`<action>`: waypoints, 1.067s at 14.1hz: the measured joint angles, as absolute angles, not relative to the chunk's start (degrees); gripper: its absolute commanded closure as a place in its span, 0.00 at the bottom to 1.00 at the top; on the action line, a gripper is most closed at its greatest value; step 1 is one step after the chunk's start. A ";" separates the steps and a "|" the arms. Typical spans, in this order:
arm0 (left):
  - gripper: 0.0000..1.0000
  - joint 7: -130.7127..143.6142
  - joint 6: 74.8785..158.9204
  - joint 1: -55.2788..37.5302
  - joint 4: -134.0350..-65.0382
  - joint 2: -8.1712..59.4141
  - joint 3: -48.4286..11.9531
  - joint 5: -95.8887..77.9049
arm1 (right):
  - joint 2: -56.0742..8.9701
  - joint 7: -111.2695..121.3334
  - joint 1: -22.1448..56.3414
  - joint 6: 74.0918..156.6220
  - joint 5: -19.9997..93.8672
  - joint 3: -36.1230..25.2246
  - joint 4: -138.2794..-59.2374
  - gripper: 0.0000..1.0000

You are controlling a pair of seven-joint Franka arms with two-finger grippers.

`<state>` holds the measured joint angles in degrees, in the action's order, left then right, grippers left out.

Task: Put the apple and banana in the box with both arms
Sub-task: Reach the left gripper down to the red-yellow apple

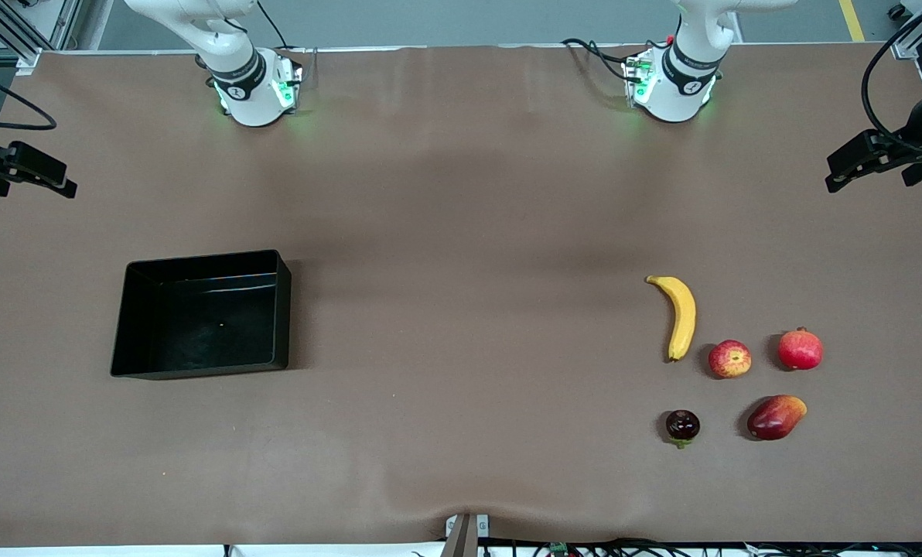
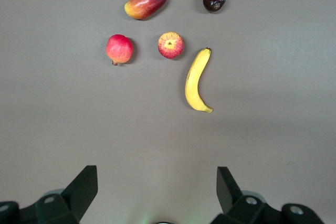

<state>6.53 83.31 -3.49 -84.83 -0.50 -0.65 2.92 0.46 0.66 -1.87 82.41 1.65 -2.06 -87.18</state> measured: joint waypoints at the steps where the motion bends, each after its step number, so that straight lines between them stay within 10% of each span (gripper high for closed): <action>1: 0.00 6.53 83.31 -3.48 -84.83 -0.50 -0.65 2.92 | 0.46 0.66 -1.87 82.41 1.65 -2.05 -87.15 0.00; 7: 0.00 6.53 83.83 -3.51 -85.09 1.75 -0.69 2.92 | 0.46 0.66 -1.87 82.41 1.65 -2.05 -86.69 0.00; 15: 0.00 9.41 106.58 -3.45 -89.15 20.30 -0.97 2.92 | 0.45 0.66 -1.89 82.40 1.68 -2.09 -86.58 0.00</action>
<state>9.41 106.58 -3.45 -89.15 20.30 -0.97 2.92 0.45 0.66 -1.89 82.40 1.68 -2.09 -86.58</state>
